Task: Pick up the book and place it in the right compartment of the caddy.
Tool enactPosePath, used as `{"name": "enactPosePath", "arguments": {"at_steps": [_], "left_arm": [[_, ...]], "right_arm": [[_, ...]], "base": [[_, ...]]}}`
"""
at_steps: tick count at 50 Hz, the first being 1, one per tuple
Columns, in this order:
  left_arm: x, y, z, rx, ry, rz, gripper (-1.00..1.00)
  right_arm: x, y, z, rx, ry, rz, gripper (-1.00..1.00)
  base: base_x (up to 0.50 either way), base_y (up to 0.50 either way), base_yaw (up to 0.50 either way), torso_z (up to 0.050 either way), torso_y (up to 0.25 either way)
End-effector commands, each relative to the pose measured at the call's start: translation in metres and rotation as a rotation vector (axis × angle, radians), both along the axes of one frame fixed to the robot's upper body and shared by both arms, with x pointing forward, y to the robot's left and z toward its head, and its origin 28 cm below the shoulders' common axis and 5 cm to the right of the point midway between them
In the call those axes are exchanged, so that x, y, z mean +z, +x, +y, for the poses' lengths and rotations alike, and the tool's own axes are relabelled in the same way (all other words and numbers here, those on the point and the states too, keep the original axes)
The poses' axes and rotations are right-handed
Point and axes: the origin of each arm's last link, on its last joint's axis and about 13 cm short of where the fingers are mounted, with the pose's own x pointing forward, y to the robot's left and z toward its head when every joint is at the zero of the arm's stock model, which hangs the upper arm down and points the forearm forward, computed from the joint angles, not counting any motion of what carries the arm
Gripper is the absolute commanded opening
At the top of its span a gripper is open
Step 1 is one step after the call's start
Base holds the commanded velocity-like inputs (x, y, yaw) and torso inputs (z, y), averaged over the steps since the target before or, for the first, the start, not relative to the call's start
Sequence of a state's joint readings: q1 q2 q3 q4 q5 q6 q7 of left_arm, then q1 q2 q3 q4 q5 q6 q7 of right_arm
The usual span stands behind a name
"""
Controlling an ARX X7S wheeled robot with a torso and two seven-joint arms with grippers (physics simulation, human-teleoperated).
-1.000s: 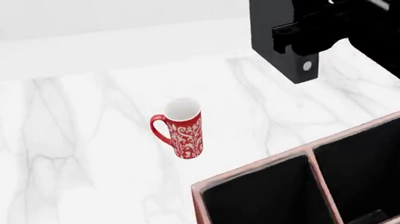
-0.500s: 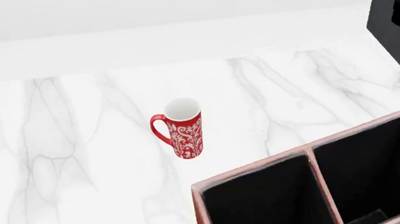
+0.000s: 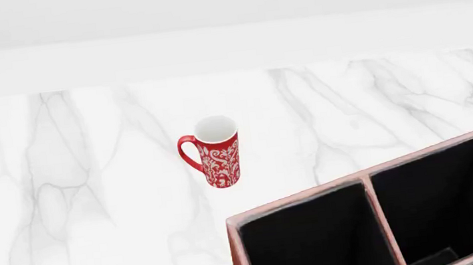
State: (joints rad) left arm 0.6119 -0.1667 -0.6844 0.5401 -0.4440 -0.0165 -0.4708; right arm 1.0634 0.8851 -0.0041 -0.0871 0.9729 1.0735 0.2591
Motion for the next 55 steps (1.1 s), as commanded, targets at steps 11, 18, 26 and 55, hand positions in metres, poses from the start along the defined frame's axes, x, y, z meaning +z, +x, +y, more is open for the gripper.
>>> {"name": "enactPosePath", "arguments": {"at_steps": [11, 18, 26, 55], "left_arm": [[-0.002, -0.001, 0.0, 0.0, -0.004, 0.002, 1.0], [-0.001, 0.0, 0.0, 0.0, -0.002, 0.001, 1.0], [0.001, -0.001, 0.0, 0.0, 0.003, 0.001, 1.0], [0.0, 0.003, -0.001, -0.007, 0.002, 0.005, 1.0]], "right_arm": [[-0.002, -0.004, -0.005, -0.099, -0.086, -0.021, -1.0], [-0.006, -0.005, -0.009, -0.122, -0.087, -0.009, -1.0], [-0.012, -0.007, -0.017, -0.166, -0.086, 0.007, -1.0], [-0.032, -0.011, -0.032, -0.235, -0.059, 0.045, -1.0]], "base": [[0.0, 0.0, 0.0, 0.0, 0.001], [0.0, 0.0, 0.0, 0.0, 0.001], [0.0, 0.0, 0.0, 0.0, 0.003], [0.0, 0.0, 0.0, 0.0, 0.001]]}}
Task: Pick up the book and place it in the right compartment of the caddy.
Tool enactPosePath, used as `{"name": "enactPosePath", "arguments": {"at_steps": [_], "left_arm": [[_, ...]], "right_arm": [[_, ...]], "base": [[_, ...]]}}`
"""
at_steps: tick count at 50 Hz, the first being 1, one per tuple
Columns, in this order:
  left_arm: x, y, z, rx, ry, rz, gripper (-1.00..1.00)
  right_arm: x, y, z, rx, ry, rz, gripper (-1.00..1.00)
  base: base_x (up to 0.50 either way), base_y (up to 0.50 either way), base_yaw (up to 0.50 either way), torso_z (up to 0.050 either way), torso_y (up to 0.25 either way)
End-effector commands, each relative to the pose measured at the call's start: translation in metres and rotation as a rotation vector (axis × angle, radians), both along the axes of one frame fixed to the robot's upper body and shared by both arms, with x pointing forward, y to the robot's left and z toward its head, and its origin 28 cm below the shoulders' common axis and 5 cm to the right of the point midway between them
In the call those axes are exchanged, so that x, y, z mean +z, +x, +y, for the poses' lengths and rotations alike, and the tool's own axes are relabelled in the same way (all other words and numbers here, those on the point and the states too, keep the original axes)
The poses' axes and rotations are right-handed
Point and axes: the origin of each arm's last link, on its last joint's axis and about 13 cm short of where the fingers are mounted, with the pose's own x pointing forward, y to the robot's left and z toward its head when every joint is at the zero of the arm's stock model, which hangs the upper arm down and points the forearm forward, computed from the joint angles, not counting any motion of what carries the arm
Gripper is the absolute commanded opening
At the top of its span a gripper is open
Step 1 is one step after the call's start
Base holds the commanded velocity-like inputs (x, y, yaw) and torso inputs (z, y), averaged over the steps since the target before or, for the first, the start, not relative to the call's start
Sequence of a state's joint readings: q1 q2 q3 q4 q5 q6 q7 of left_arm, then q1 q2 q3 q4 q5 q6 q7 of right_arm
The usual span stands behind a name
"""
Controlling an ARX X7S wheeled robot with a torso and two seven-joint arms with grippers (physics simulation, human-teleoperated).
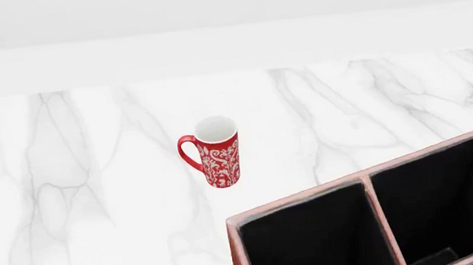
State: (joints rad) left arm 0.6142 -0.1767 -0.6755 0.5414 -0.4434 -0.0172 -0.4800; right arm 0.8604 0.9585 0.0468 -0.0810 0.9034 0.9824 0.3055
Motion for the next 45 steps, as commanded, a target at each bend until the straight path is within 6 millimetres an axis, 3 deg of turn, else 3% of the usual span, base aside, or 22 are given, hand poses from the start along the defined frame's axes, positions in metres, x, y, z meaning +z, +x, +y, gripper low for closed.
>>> {"name": "enactPosePath", "arguments": {"at_steps": [1, 45], "left_arm": [[-0.001, 0.002, -0.001, -0.003, -0.001, 0.003, 1.0], [0.0, 0.002, 0.0, -0.006, 0.001, 0.001, 1.0]], "right_arm": [[0.002, -0.002, -0.007, -0.056, -0.017, -0.023, -1.0], [-0.018, -0.012, -0.003, -0.044, 0.004, 0.015, -1.0]], "base": [[0.0, 0.0, 0.0, 0.0, 0.0], [0.0, 0.0, 0.0, 0.0, 0.001]]}}
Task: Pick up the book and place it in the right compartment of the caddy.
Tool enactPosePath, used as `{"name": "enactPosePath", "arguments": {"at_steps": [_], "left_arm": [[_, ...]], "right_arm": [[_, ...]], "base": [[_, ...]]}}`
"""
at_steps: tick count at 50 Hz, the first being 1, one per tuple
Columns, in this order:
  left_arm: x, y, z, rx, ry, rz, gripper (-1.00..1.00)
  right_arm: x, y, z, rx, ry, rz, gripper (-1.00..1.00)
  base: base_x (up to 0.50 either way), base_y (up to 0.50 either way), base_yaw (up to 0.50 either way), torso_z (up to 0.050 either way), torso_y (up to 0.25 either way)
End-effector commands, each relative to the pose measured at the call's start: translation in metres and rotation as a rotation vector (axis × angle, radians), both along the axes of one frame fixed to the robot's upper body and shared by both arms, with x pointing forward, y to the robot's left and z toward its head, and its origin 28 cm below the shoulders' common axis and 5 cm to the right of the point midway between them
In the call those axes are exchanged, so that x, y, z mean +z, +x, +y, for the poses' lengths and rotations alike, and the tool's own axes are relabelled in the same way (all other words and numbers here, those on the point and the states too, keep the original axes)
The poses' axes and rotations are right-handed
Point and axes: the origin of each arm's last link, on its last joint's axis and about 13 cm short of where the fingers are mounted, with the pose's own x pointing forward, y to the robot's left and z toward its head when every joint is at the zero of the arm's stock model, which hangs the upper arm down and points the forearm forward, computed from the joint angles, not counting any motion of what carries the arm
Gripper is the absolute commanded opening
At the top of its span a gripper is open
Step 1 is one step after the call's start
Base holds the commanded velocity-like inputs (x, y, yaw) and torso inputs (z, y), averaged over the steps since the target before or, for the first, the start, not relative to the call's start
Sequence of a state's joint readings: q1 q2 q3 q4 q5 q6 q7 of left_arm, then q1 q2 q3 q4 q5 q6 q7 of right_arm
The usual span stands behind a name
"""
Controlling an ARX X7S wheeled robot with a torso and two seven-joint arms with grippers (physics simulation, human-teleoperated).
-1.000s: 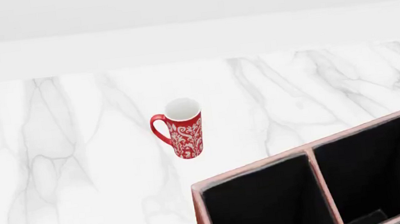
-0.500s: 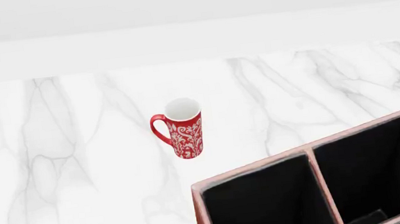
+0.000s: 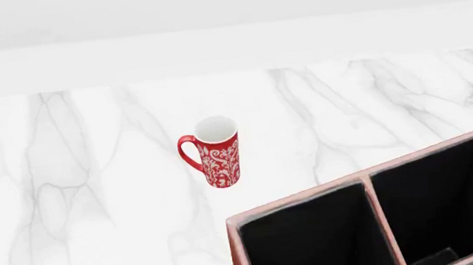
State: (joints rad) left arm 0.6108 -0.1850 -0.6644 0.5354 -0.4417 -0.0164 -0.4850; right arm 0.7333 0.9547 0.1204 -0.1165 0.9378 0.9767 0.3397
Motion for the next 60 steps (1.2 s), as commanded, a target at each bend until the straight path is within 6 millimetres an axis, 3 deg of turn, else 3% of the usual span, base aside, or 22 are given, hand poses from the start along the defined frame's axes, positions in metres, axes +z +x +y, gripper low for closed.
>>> {"name": "enactPosePath", "arguments": {"at_steps": [1, 13, 60], "left_arm": [[0.001, 0.0, 0.0, 0.0, 0.001, -0.002, 1.0], [0.0, 0.001, 0.0, -0.002, 0.001, 0.001, 1.0], [0.001, 0.002, -0.002, -0.012, 0.007, 0.001, 1.0]], "right_arm": [[0.001, -0.006, -0.004, -0.03, -0.025, -0.024, -1.0], [-0.02, -0.008, -0.011, -0.054, 0.0, 0.007, -1.0], [-0.058, 0.013, -0.014, -0.049, 0.073, 0.055, -1.0]], "base": [[0.0, 0.0, 0.0, 0.0, 0.0], [0.0, 0.0, 0.0, 0.0, 0.002], [0.0, 0.0, 0.0, 0.0, 0.001]]}}
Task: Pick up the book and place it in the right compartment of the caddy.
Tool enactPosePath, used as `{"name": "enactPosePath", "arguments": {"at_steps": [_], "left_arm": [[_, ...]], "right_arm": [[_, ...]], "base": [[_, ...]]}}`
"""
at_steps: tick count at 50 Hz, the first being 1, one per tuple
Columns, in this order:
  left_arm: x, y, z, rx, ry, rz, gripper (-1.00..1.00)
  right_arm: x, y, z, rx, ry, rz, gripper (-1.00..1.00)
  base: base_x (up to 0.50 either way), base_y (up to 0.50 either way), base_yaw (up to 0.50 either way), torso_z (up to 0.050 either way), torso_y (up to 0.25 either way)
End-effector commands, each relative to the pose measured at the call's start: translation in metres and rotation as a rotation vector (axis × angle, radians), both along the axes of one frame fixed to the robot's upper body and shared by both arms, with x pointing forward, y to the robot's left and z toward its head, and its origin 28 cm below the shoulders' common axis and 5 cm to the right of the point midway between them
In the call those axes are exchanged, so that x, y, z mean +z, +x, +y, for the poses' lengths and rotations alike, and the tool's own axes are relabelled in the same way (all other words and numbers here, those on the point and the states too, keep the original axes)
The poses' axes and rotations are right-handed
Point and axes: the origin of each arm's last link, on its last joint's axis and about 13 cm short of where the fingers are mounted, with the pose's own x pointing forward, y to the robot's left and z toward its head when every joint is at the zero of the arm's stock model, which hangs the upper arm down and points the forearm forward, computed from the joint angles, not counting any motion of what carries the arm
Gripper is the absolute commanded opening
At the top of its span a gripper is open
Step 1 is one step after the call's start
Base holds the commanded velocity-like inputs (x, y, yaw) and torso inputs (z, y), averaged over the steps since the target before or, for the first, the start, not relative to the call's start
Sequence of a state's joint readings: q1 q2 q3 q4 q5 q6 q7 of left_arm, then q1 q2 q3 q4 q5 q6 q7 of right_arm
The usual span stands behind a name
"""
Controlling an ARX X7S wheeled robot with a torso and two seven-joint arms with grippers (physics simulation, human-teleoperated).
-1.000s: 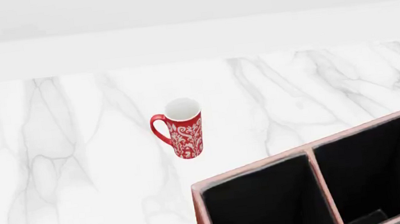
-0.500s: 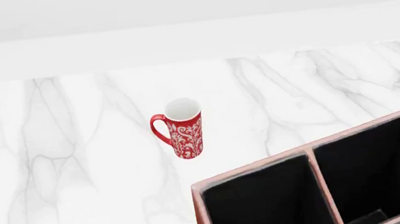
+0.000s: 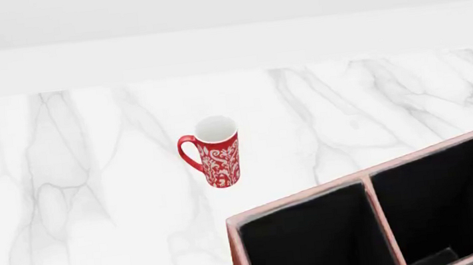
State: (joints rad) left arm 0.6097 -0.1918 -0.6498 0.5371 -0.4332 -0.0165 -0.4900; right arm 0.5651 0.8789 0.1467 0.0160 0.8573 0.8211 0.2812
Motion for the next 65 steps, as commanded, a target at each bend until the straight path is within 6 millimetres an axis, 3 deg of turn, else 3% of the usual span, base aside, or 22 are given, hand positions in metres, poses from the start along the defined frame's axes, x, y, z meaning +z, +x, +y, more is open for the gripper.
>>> {"name": "enactPosePath", "arguments": {"at_steps": [1, 16, 17, 48, 56, 58, 62, 65], "left_arm": [[0.001, 0.0, 0.0, -0.002, 0.002, -0.003, 1.0], [0.002, 0.0, 0.0, -0.003, 0.004, -0.004, 1.0], [0.002, 0.0, 0.0, -0.004, 0.004, -0.005, 1.0], [0.006, 0.008, -0.003, -0.037, 0.014, 0.004, 1.0], [0.03, 0.041, -0.009, -0.161, 0.037, -0.011, 1.0], [0.046, 0.064, -0.013, -0.235, 0.054, -0.025, 1.0], [0.066, 0.089, -0.018, -0.329, 0.057, -0.047, 1.0], [0.087, 0.119, -0.024, -0.428, 0.074, -0.057, 1.0]], "right_arm": [[-0.002, 0.005, -0.002, -0.008, -0.016, -0.018, -1.0], [-0.011, 0.008, -0.001, 0.029, 0.031, 0.015, -1.0], [-0.011, 0.009, -0.002, 0.028, 0.028, 0.018, 1.0], [-0.002, 0.012, 0.001, 0.01, 0.009, -0.013, 1.0], [0.023, 0.024, 0.013, 0.028, 0.005, -0.087, 1.0], [0.034, 0.033, 0.023, 0.041, 0.003, -0.124, 1.0], [0.048, 0.046, 0.036, 0.052, -0.007, -0.178, 1.0], [0.061, 0.064, 0.056, 0.102, -0.013, -0.218, 1.0]], "base": [[0.0, 0.0, 0.0, 0.0, 0.0], [0.0, 0.0, 0.0, 0.001, 0.001], [0.0, 0.0, 0.0, 0.0, 0.01], [0.0, 0.0, 0.0, 0.0, 0.0], [0.0, 0.0, 0.0, 0.0, 0.0], [0.0, 0.0, 0.0, 0.0, 0.0], [0.0, 0.0, 0.0, 0.0, 0.0], [0.0, 0.0, 0.0, 0.0, 0.0]]}}
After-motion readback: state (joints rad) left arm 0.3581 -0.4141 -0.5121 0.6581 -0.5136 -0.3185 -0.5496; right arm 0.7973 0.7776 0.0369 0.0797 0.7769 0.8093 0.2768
